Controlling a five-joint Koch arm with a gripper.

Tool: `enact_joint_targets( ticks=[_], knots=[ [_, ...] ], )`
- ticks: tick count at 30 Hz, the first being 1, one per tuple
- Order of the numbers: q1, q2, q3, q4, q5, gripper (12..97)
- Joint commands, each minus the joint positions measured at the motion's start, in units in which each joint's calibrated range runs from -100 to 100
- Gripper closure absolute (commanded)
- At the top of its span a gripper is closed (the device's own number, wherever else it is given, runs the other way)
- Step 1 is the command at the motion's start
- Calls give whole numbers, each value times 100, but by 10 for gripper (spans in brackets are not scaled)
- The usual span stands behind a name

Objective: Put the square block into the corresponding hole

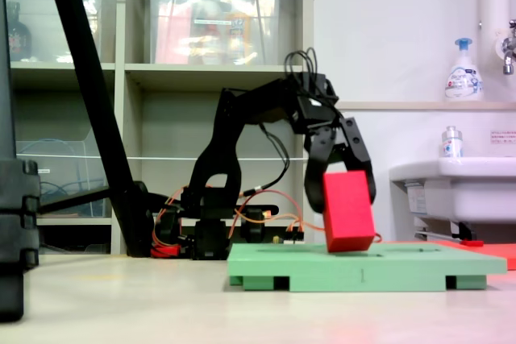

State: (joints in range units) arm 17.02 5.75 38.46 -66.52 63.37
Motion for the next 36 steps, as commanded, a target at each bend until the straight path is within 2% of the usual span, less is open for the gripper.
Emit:
enact_joint_targets(
  ticks=[1, 36],
  knots=[
    [-5, -142, 541, 523, 29, 878],
    [10, 766, 800, 687, 308, 877]
  ],
)
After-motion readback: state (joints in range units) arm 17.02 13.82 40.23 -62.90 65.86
